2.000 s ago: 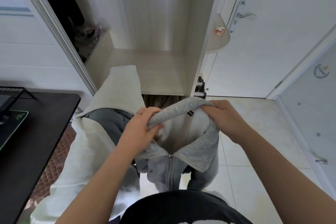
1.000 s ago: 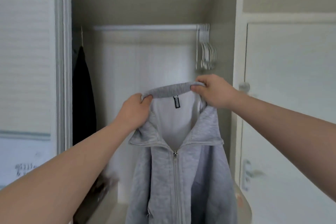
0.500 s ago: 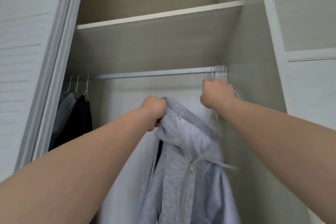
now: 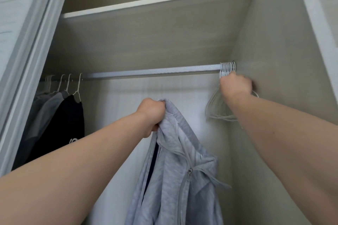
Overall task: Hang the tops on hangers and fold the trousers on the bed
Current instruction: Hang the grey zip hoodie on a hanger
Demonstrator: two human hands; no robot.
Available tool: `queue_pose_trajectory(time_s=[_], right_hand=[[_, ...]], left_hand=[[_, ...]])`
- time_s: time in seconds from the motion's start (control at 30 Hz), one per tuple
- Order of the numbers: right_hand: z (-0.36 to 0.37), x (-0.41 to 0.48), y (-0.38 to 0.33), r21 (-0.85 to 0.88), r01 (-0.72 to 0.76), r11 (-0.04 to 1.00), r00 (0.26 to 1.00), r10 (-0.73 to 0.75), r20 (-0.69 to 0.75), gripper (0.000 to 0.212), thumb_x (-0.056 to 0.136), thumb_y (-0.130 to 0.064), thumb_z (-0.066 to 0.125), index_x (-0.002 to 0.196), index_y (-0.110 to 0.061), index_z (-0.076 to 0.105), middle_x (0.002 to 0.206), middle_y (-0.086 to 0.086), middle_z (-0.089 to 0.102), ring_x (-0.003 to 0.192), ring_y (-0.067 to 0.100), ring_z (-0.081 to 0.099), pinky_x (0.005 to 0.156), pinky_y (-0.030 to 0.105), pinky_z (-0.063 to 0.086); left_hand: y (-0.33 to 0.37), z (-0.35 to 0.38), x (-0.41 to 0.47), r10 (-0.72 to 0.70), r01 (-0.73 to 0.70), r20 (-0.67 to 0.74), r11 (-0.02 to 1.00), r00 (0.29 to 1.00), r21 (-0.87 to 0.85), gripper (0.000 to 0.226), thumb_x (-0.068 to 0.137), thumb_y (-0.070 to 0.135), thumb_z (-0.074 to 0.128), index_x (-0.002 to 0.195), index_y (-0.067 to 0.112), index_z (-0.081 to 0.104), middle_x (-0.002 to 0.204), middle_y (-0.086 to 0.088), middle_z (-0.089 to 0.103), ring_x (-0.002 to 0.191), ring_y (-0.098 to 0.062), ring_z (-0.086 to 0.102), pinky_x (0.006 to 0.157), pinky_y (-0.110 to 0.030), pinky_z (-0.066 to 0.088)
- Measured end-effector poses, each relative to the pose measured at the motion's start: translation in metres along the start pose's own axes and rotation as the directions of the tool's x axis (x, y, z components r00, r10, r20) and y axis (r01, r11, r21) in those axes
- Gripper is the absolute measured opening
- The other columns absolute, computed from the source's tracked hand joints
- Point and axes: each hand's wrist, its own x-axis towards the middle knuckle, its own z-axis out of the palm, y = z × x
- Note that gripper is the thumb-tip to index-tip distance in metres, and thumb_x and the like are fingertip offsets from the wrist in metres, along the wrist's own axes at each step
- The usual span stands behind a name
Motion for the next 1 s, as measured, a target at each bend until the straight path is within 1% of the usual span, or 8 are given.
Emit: queue_pose_trajectory(time_s=[0.07,0.23,0.37,0.47,0.57,0.67,0.83,1.0], right_hand=[[0.000,0.002,0.000,0.025,-0.006,1.000,0.999,0.006,-0.033,0.040,0.097,0.001,0.039,0.132,-0.004,0.058,0.132,0.020,0.050,0.123,0.041,0.050,0.097,0.045,0.044],[-0.014,0.008,0.004,0.115,-0.047,0.992,0.990,0.061,-0.126,0.035,0.096,0.002,0.042,0.126,0.001,0.059,0.129,0.020,0.048,0.119,0.041,0.051,0.096,0.043,0.042],[-0.044,0.001,0.003,0.385,-0.100,0.917,0.989,0.133,-0.060,0.033,0.096,0.004,0.045,0.128,0.005,0.054,0.135,0.022,0.040,0.116,0.045,0.057,0.095,0.047,0.047],[-0.073,-0.013,-0.003,0.623,-0.175,0.762,0.983,0.175,0.062,0.034,0.097,-0.003,0.050,0.130,0.005,0.049,0.138,0.026,0.046,0.124,0.044,0.053,0.098,0.045,0.045],[-0.101,-0.039,-0.006,0.775,-0.227,0.590,0.971,0.203,0.130,0.038,0.098,-0.010,0.050,0.132,0.006,0.045,0.137,0.025,0.051,0.125,0.040,0.054,0.095,0.042,0.047],[-0.122,-0.076,0.003,0.878,-0.163,0.451,0.976,0.204,0.077,0.027,0.098,-0.013,0.049,0.118,0.002,0.057,0.104,0.018,0.057,0.092,0.032,0.058,0.071,0.035,0.047],[-0.169,-0.187,0.048,0.981,-0.144,0.131,0.969,0.220,0.113,0.022,0.099,-0.019,0.051,0.084,-0.013,0.066,0.045,-0.011,0.044,0.046,0.014,0.042,0.049,0.023,0.035],[-0.225,-0.327,0.092,0.917,-0.309,-0.253,0.909,0.205,0.363,0.023,0.101,-0.006,0.044,0.090,-0.014,0.062,0.045,-0.008,0.031,0.036,0.009,0.023,0.042,0.015,0.020]], left_hand=[[-0.002,0.000,0.000,-0.005,0.005,-0.014,1.000,1.000,-0.001,0.030,0.102,0.025,0.053,0.119,0.001,0.058,0.098,-0.016,0.065,0.083,-0.032,0.067,0.056,-0.031,0.051],[-0.002,-0.002,-0.005,-0.030,0.029,-0.037,1.000,0.999,-0.010,0.031,0.101,0.027,0.054,0.117,0.002,0.059,0.110,-0.021,0.068,0.098,-0.039,0.069,0.083,-0.049,0.060],[0.012,-0.007,-0.015,-0.001,-0.002,-0.078,0.999,0.997,-0.040,0.030,0.100,0.027,0.054,0.114,0.002,0.061,0.100,-0.019,0.068,0.090,-0.036,0.069,0.070,-0.038,0.054],[0.024,-0.011,-0.029,0.016,-0.022,-0.085,0.997,0.996,-0.067,0.032,0.099,0.028,0.056,0.114,0.001,0.062,0.089,-0.014,0.063,0.082,-0.032,0.064,0.063,-0.031,0.047],[0.036,-0.016,-0.053,0.023,-0.030,-0.067,0.994,0.998,-0.103,0.032,0.099,0.028,0.057,0.116,0.002,0.061,0.097,-0.014,0.068,0.090,-0.032,0.069,0.075,-0.038,0.056],[0.045,-0.023,-0.086,0.025,-0.030,-0.049,0.994,0.998,-0.107,0.032,0.098,0.031,0.057,0.115,0.004,0.063,0.102,-0.015,0.071,0.092,-0.030,0.070,0.082,-0.040,0.058],[0.057,-0.041,-0.155,0.003,-0.007,-0.030,0.991,1.000,-0.134,0.033,0.098,0.036,0.057,0.113,0.008,0.064,0.101,-0.011,0.071,0.088,-0.026,0.069,0.068,-0.028,0.050],[0.059,-0.050,-0.239,0.064,-0.065,-0.011,0.997,0.998,-0.037,0.025,0.102,0.031,0.053,0.100,0.008,0.060,0.075,0.001,0.056,0.062,-0.007,0.051,0.034,-0.009,0.034]])
